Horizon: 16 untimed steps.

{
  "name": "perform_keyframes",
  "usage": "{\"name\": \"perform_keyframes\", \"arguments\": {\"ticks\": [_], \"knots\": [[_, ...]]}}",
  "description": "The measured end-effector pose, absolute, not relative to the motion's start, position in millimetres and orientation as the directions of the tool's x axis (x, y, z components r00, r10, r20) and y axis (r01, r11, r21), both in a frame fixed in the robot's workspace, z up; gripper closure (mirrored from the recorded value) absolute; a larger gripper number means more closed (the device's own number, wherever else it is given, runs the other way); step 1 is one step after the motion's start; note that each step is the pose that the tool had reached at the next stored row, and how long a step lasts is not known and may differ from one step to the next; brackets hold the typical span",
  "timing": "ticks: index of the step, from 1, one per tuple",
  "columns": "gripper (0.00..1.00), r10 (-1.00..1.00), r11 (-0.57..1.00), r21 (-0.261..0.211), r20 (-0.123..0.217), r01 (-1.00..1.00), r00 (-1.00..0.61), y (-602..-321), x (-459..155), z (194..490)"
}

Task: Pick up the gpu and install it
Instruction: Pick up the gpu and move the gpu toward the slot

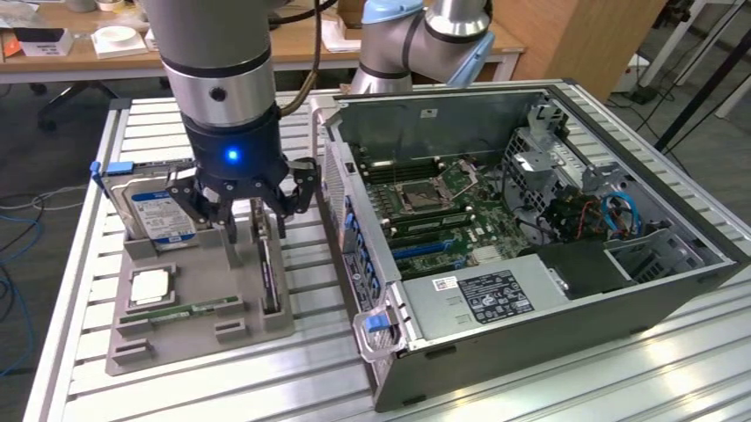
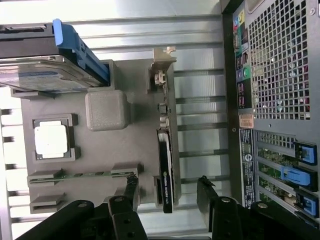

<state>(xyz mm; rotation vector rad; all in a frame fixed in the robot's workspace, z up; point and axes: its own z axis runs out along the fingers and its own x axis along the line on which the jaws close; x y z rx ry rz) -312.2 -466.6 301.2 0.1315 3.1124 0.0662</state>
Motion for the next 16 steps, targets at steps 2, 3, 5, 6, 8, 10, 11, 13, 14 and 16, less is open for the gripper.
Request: {"name": "perform_keyframes", "arguments": {"ticks": [2,3,5,6,8,10,11,13,14,16], "knots": [[0.41,0.085,0.996,0.044,-0.024,0.084,-0.996,-466.6,-312.3,299.0],[0.41,0.085,0.996,0.044,-0.024,0.084,-0.996,-466.6,-312.3,297.9],[0.41,0.085,0.996,0.044,-0.024,0.084,-0.996,-466.6,-312.4,295.7],[0.41,0.085,0.996,0.044,-0.024,0.084,-0.996,-466.6,-312.4,294.7],[0.41,0.085,0.996,0.044,-0.024,0.084,-0.996,-466.6,-312.5,292.7],[0.41,0.085,0.996,0.044,-0.024,0.084,-0.996,-466.6,-312.5,290.7],[0.41,0.085,0.996,0.044,-0.024,0.084,-0.996,-466.6,-312.6,289.8],[0.41,0.085,0.996,0.044,-0.024,0.084,-0.996,-466.6,-312.6,288.3],[0.41,0.085,0.996,0.044,-0.024,0.084,-0.996,-466.6,-312.7,287.6],[0.41,0.085,0.996,0.044,-0.024,0.084,-0.996,-466.6,-312.7,286.1]]}}
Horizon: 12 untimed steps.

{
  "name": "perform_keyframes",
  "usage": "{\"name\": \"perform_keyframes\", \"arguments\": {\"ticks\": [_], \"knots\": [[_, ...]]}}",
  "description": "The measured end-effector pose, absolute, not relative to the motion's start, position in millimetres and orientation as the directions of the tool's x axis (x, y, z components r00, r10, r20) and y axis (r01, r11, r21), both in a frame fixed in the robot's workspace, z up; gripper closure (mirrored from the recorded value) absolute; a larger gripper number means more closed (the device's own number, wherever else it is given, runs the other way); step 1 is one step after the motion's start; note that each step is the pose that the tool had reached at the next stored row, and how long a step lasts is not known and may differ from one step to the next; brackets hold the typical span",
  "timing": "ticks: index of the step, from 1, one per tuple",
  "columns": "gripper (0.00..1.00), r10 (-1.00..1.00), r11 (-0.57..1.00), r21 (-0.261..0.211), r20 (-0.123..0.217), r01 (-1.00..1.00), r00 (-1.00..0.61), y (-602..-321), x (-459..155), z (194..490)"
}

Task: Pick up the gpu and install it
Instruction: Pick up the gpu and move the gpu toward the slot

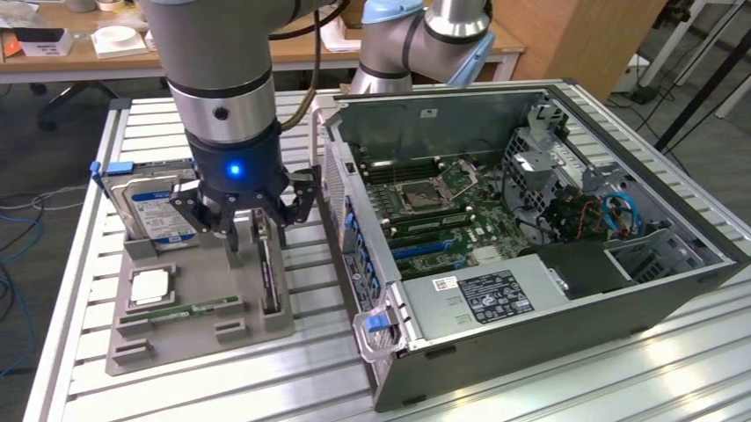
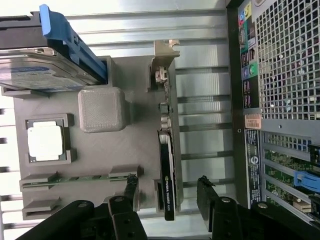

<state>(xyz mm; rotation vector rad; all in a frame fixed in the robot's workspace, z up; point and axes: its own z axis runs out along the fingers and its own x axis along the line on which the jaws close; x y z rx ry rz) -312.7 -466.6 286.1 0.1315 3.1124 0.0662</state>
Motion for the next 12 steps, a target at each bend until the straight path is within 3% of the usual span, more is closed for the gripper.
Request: {"name": "perform_keyframes", "arguments": {"ticks": [12], "knots": [[0.41,0.085,0.996,0.044,-0.024,0.084,-0.996,-466.6,-313.0,277.3]]}}
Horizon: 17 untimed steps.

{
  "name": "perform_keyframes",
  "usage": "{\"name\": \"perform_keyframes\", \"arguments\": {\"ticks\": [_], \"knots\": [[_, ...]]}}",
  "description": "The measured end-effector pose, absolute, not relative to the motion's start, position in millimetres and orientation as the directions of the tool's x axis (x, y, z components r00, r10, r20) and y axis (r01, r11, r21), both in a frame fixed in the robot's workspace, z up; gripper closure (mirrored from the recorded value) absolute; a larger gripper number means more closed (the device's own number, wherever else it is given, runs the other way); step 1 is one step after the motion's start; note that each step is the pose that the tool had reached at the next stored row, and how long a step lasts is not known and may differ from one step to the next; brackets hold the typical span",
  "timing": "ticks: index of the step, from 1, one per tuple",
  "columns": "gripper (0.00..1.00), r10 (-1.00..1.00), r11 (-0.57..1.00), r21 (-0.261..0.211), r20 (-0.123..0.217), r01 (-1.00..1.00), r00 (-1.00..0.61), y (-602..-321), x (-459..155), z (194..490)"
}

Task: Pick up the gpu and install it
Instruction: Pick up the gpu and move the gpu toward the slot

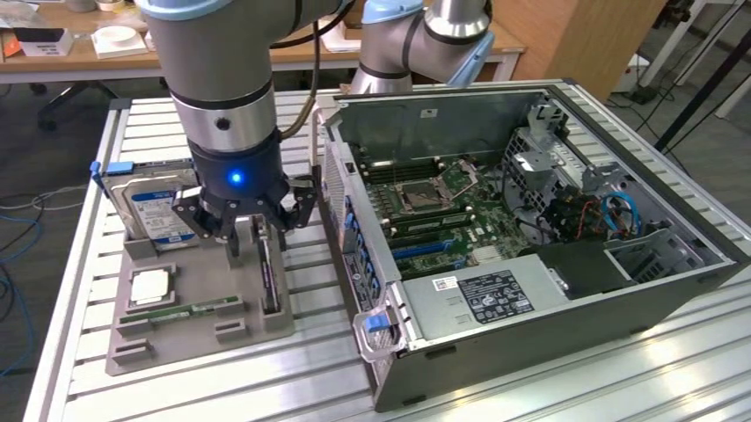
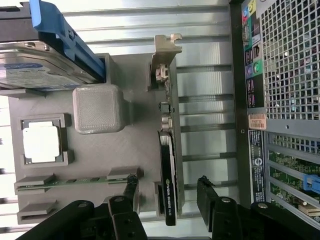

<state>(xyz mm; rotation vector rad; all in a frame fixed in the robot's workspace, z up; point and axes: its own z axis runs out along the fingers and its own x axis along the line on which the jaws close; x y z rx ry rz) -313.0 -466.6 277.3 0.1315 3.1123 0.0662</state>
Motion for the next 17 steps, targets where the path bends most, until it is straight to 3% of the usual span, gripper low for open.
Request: {"name": "perform_keyframes", "arguments": {"ticks": [17], "knots": [[0.41,0.085,0.996,0.044,-0.024,0.084,-0.996,-466.7,-313.1,268.6]]}}
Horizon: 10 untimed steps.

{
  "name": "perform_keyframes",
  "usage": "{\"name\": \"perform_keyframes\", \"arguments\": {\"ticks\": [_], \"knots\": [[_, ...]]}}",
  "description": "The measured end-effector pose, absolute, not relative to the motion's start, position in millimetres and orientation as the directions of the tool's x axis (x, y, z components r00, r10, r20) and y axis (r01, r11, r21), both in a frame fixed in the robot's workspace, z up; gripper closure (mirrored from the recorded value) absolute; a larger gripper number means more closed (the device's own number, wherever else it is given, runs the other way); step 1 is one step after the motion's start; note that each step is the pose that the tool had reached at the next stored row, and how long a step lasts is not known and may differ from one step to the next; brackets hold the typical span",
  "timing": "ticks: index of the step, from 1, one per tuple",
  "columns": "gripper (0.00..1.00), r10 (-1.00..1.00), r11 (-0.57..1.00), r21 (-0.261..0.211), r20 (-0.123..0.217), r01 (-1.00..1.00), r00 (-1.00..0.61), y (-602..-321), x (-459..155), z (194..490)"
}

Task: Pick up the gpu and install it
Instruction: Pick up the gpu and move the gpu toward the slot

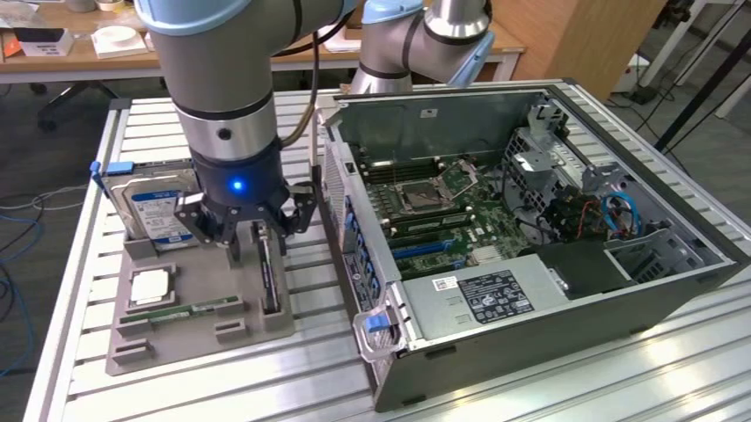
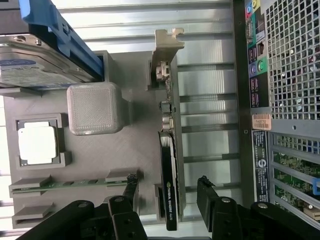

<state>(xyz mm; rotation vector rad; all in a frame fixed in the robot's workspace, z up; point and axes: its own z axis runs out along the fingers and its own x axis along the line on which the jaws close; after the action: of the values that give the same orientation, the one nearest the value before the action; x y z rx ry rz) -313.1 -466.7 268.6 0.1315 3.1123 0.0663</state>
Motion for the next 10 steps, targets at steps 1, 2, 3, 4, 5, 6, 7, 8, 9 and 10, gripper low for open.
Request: {"name": "perform_keyframes", "arguments": {"ticks": [1,2,3,4,5,6,7,8,9,10], "knots": [[0.41,0.085,0.996,0.044,-0.024,0.084,-0.996,-466.7,-313.1,268.1],[0.41,0.085,0.996,0.044,-0.024,0.084,-0.996,-466.6,-313.2,267.7],[0.41,0.085,0.996,0.044,-0.024,0.084,-0.996,-466.7,-313.2,267.2],[0.41,0.085,0.996,0.044,-0.024,0.084,-0.996,-466.7,-313.2,266.7],[0.41,0.085,0.996,0.044,-0.024,0.084,-0.996,-466.7,-313.2,266.3],[0.41,0.085,0.996,0.043,-0.024,0.084,-0.996,-466.7,-313.2,265.8],[0.41,0.085,0.996,0.044,-0.024,0.084,-0.996,-466.7,-313.2,265.4],[0.41,0.085,0.996,0.043,-0.024,0.084,-0.996,-466.7,-313.3,265.1],[0.41,0.085,0.996,0.043,-0.024,0.084,-0.996,-466.7,-313.3,264.9],[0.41,0.085,0.996,0.043,-0.024,0.084,-0.996,-466.7,-313.2,264.8]]}}
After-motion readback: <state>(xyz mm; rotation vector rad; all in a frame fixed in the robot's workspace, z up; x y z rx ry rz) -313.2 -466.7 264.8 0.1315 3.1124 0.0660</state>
